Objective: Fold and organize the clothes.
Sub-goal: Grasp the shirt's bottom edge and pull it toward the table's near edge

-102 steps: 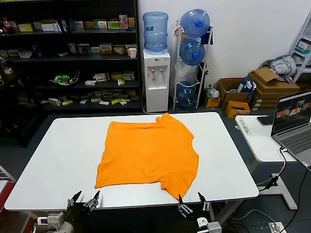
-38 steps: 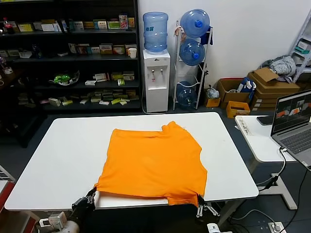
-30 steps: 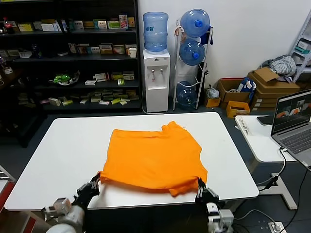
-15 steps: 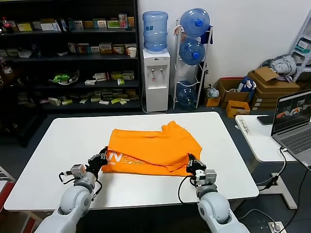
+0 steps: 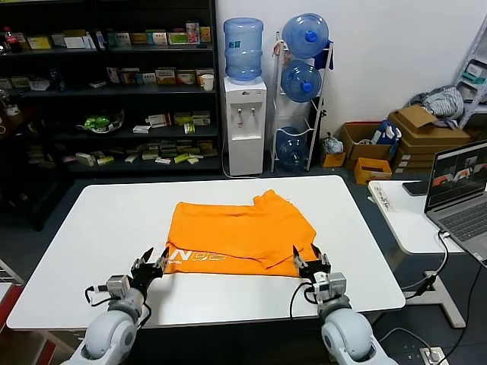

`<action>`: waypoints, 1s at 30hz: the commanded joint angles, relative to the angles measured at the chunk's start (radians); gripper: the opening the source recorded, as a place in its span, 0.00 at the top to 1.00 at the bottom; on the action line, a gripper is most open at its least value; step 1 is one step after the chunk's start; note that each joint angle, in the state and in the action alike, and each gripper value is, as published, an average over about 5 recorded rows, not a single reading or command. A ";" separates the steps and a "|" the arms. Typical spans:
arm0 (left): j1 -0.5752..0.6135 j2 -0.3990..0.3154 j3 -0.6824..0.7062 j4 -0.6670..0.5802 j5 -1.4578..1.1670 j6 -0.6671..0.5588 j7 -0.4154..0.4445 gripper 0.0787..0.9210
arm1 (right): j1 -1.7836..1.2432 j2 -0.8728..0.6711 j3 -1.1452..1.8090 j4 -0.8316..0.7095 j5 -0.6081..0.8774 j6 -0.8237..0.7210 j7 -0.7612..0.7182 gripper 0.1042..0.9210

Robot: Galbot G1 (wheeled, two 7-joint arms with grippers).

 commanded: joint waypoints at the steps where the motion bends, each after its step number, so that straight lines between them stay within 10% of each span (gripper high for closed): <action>1: 0.128 -0.043 -0.056 0.035 0.058 -0.043 0.074 0.28 | -0.115 -0.006 0.102 -0.026 -0.044 0.032 -0.036 0.17; 16: 0.042 -0.055 -0.075 0.093 0.038 -0.035 0.075 0.12 | -0.008 0.050 0.044 -0.089 0.026 -0.010 -0.074 0.23; 30: 0.045 -0.073 -0.036 0.097 0.033 -0.043 0.076 0.56 | -0.056 0.029 0.059 -0.056 0.002 0.015 -0.068 0.72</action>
